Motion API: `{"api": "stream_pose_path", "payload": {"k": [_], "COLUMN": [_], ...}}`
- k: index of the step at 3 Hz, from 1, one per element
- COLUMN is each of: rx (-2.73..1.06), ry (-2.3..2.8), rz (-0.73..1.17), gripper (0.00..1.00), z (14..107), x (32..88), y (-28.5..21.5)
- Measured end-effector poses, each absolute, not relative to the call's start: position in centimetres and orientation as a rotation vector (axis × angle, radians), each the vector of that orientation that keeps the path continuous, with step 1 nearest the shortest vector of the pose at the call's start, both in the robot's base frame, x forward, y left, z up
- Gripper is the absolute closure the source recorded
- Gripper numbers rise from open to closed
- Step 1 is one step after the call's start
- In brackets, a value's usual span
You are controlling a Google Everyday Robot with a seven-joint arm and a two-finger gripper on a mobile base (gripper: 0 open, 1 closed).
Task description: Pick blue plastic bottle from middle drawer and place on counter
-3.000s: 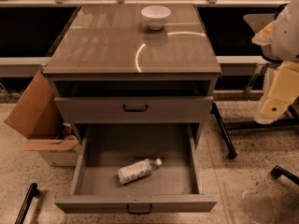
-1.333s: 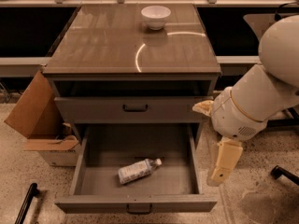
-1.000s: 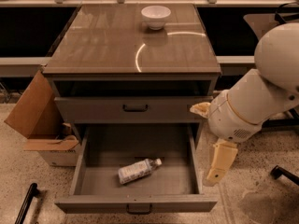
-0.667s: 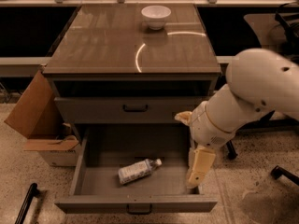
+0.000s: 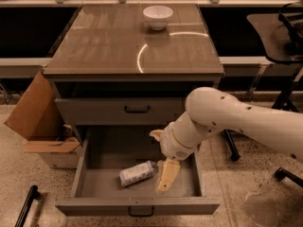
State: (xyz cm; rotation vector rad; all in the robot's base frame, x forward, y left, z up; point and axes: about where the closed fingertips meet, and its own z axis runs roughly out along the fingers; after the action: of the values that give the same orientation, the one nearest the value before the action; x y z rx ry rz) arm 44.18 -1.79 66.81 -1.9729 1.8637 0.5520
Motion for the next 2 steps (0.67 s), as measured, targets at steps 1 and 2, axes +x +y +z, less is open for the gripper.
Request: {"api": "stream_pose_path", "payload": {"k": [1,2], "rx": [-1.968,-1.974], "ry": [1.861,1.860], "rz": [0.623,0.635], "gripper": [0.00,0.00], "z": [62.43,61.68], "x": [45.37,45.61], "y": [1.77,1.84]}}
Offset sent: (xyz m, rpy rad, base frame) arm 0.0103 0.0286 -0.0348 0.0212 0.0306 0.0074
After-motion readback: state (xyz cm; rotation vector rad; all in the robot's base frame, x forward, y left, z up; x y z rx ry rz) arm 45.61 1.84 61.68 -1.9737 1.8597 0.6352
